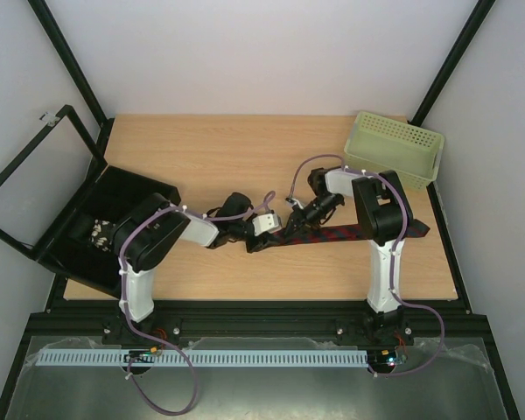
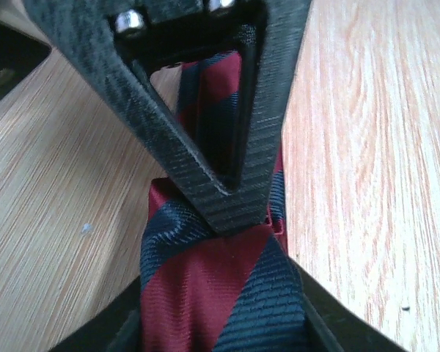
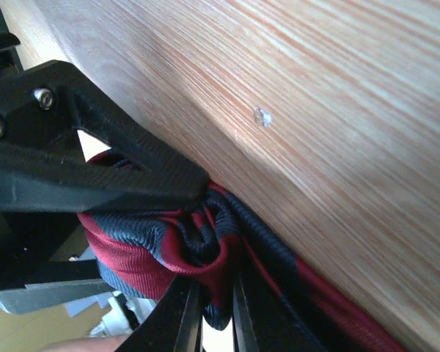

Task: Roll the ties
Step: Roll the tie at the center of the board.

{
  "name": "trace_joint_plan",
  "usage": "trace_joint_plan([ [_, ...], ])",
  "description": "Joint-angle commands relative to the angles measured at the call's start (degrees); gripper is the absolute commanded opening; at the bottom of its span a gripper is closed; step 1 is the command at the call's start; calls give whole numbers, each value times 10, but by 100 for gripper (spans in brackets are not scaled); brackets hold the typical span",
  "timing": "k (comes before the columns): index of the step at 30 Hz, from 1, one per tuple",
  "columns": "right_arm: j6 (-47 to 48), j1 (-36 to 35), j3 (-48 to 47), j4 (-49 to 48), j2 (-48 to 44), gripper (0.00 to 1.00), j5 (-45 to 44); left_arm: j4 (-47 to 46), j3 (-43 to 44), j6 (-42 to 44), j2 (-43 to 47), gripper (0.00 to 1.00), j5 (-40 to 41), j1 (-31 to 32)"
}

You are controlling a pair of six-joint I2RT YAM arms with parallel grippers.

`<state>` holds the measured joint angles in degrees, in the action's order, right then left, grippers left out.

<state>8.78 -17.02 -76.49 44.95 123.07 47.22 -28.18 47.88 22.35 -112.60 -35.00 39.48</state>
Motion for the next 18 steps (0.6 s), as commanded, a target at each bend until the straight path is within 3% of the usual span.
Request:
trace_joint_plan([
  [1,2,1,-4,-1,25,16,-113,39,2,41,6,33,19,9],
  [5,-2,12,-16,24,-10,37,-89,97,-17,71,23,30,38,8],
  [8,-21,13,-23,40,-41,46,-43,124,-24,80,23,29,47,8],
  [18,-38,-14,-23,34,-65,45,-27,142,-14,85,17,30,78,13],
])
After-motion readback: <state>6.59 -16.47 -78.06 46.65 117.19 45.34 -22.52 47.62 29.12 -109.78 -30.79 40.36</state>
